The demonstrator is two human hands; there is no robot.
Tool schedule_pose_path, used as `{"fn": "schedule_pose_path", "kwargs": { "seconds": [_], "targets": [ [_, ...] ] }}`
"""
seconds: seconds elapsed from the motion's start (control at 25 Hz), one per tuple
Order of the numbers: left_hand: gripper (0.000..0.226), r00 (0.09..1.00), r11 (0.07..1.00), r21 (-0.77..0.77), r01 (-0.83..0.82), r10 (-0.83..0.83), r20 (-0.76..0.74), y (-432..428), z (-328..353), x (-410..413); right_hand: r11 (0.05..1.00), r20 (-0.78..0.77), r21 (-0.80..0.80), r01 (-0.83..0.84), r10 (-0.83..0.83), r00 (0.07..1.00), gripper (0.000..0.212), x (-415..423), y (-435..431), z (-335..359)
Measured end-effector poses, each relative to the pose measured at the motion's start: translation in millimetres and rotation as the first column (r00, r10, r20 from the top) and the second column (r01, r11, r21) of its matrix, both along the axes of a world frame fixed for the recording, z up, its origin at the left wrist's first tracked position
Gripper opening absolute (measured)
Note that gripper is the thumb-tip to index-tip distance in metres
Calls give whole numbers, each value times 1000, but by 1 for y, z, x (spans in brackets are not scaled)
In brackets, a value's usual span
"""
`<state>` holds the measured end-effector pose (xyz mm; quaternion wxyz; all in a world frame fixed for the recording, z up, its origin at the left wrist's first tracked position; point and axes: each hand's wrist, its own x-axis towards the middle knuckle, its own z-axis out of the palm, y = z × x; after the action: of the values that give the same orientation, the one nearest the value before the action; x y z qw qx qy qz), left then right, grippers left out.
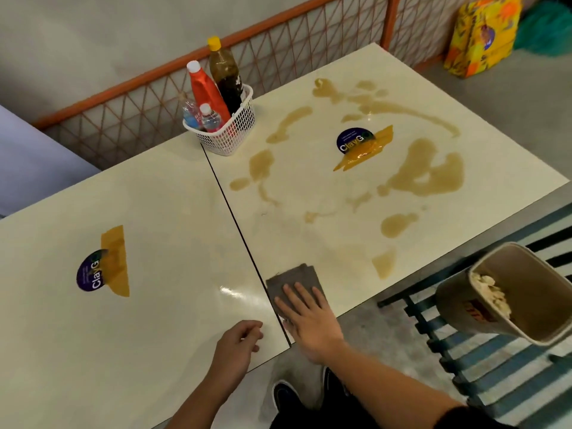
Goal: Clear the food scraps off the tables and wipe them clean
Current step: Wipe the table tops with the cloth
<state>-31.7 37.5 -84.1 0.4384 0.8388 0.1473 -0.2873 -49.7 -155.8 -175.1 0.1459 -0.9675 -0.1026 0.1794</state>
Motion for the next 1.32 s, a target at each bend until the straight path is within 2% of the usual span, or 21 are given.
{"fn": "schedule_pose_path", "kwargs": {
  "seconds": [0.16, 0.28, 0.4, 0.48, 0.6, 0.64, 0.68, 0.76, 0.8, 0.88, 0.92, 0.96, 1.12, 1.2, 1.32],
  "targets": [
    [16, 995, 995, -18, 101, -101, -25, -7, -5, 14, 997, 23, 2, -82, 82, 996, 50, -16, -54, 2],
    [15, 981, 981, -39, 191, -191, -7, -11, -3, 28, 991, 51, -50, 124, -122, 991, 51, -22, -138, 7],
    [14, 974, 974, -51, 223, -220, 48, -15, 0, 46, 912, -51, -123, 391, -399, 916, 53, 0, -200, 16],
    [15, 968, 969, -38, 245, -242, 61, -14, -2, 54, 860, -83, -160, 484, -500, 862, 57, 16, -191, 16],
    [14, 933, 939, 77, 335, -342, 113, -15, -8, 60, 849, -76, -182, 496, -515, 854, 58, 25, -128, 14],
    [19, 898, 907, 169, 387, -412, 154, -16, -12, 63, 870, -70, -155, 468, -482, 874, 57, 24, -102, 12],
    [34, 843, 845, 281, 456, -511, 168, -17, -14, 66, 898, -60, -121, 424, -433, 899, 56, 22, -79, 12],
    [78, 749, 676, 473, 564, -661, 51, -24, -15, 71, 945, -24, -82, 318, -320, 947, 55, 15, -45, 7],
    [98, 734, 616, 516, 595, -679, -36, -28, -15, 73, 963, -33, -80, 258, -261, 965, 53, 12, -38, 6],
    [120, 754, 604, 513, 610, -641, -142, -35, -14, 75, 974, -6, -94, 206, -207, 978, 53, 9, -44, 5],
    [122, 774, 624, 500, 601, -611, -167, -39, -15, 76, 980, 13, -96, 177, -176, 984, 53, 12, -54, 4],
    [117, 791, 641, 498, 584, -587, -173, -43, -14, 77, 986, 16, -106, 129, -128, 992, 53, 18, -66, 6],
    [64, 904, 743, 545, 389, -423, -68, -71, -12, 76, 994, 18, -109, 6, -4, 1000, 53, 46, -143, -1],
    [64, 937, 743, 587, 322, -338, -87, -93, -11, 76, 995, 3, -98, -15, 15, 1000, 54, 58, -204, -5],
    [79, 963, 736, 624, 263, -238, -125, -137, -9, 77, 992, 13, -125, 22, -21, 1000, 57, 72, -310, -3]
  ]
}}
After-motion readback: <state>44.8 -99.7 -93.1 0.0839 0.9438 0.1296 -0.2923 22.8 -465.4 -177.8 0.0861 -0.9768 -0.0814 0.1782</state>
